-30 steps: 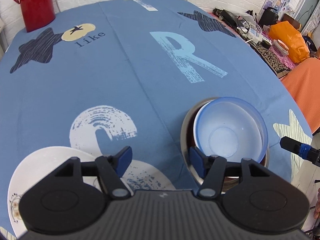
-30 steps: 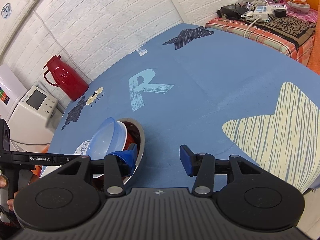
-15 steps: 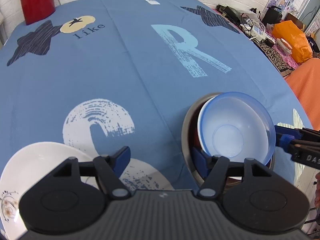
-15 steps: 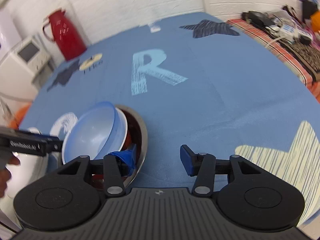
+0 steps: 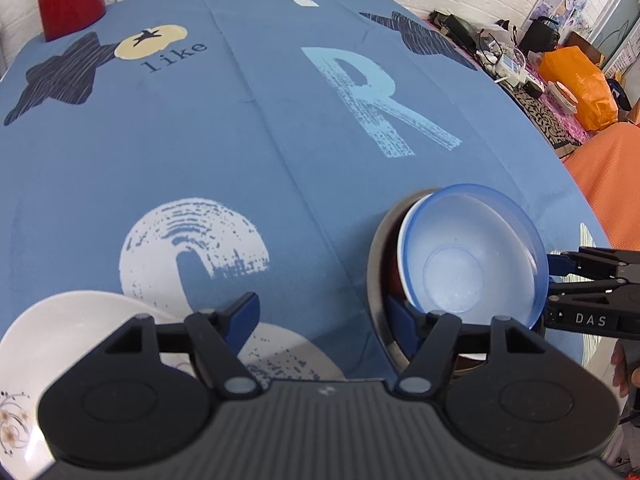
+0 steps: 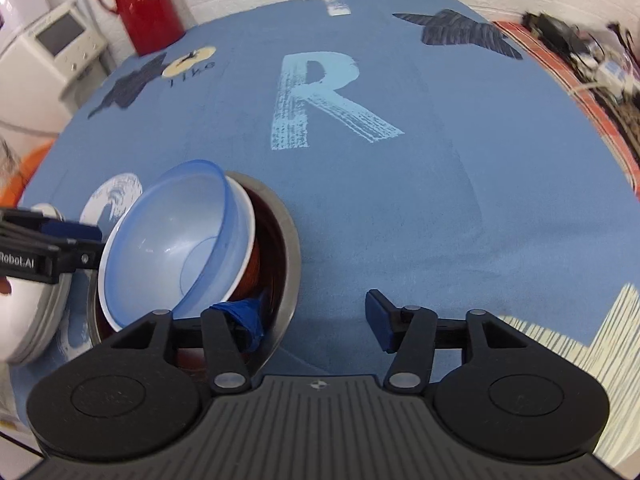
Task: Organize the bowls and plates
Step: 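Carry the nested bowls with the right gripper over the plate stack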
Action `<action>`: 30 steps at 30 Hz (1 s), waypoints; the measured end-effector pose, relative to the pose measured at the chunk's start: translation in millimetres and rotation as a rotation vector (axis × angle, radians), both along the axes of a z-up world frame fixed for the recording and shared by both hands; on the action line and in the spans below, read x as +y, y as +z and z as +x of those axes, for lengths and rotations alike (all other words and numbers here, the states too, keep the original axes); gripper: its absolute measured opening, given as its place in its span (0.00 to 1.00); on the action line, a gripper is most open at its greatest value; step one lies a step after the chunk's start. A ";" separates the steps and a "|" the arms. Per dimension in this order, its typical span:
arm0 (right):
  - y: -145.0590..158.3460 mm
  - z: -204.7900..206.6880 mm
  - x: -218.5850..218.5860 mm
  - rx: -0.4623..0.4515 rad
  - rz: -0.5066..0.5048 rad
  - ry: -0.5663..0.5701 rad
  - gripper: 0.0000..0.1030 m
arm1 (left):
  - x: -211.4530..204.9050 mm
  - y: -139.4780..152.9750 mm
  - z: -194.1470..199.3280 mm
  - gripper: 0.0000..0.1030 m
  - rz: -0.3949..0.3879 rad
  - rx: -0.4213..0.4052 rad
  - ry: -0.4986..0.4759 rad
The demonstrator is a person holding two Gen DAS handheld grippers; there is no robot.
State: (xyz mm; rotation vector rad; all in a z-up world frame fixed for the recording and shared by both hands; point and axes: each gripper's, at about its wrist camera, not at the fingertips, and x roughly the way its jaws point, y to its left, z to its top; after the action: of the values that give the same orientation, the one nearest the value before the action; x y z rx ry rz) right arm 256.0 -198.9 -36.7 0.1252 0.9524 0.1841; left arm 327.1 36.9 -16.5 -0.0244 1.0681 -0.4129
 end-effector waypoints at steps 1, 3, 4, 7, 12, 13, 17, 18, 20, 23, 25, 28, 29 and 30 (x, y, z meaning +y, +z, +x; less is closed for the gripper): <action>-1.8 -2.4 -3.1 -0.018 0.029 -0.023 0.43 | -0.4 -0.1 -1.4 0.67 0.003 -0.006 -0.001; -1.8 -4.8 0.9 -0.034 0.001 -0.021 0.46 | -0.9 0.1 -3.8 0.67 0.007 -0.018 0.010; -1.7 -4.9 1.2 -0.033 0.004 -0.030 0.46 | -1.6 0.4 -4.1 0.67 0.011 -0.024 0.010; -1.1 -4.1 1.4 -0.035 0.005 -0.031 0.46 | -1.7 0.7 -3.4 0.67 0.010 -0.023 0.014; -1.1 -5.3 2.4 -0.043 0.005 -0.047 0.46 | -2.0 0.4 -5.1 0.67 0.012 -0.034 0.020; -1.6 -7.1 3.3 -0.052 -0.001 -0.047 0.46 | -2.2 0.6 -5.2 0.67 0.013 -0.035 0.022; -0.5 -11.6 7.7 -0.082 -0.033 -0.056 0.46 | -1.1 0.0 -5.8 0.67 0.006 -0.030 0.030; -0.5 -11.8 7.9 -0.081 -0.034 -0.061 0.46 | -1.3 -0.1 -5.5 0.67 0.006 -0.030 0.029; 0.4 -9.0 7.8 -0.051 -0.028 -0.070 0.45 | -1.4 -0.1 -5.4 0.66 0.006 -0.030 0.030; 1.3 -10.2 11.1 -0.072 -0.029 -0.028 0.34 | -1.8 -0.2 -6.6 0.65 0.004 -0.037 0.031; 0.4 -10.9 9.9 -0.090 -0.001 -0.004 0.20 | -0.8 0.3 -7.7 0.58 -0.016 -0.027 0.015; 0.9 -8.8 9.1 -0.107 0.046 0.010 0.05 | 0.0 2.0 -9.9 0.21 -0.096 0.010 -0.040; 1.2 -8.1 9.6 -0.108 0.059 0.010 0.03 | -1.8 2.9 -11.4 0.16 -0.105 0.010 -0.047; 1.4 -7.8 10.2 -0.106 0.062 0.008 0.01 | -4.3 3.4 -13.0 0.14 -0.099 0.002 -0.043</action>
State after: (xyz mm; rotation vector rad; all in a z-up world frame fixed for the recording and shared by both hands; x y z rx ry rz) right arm 248.2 -188.6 -35.3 0.1673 0.8416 0.2259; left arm 314.1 32.6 -13.1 -0.0898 1.0507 -0.5042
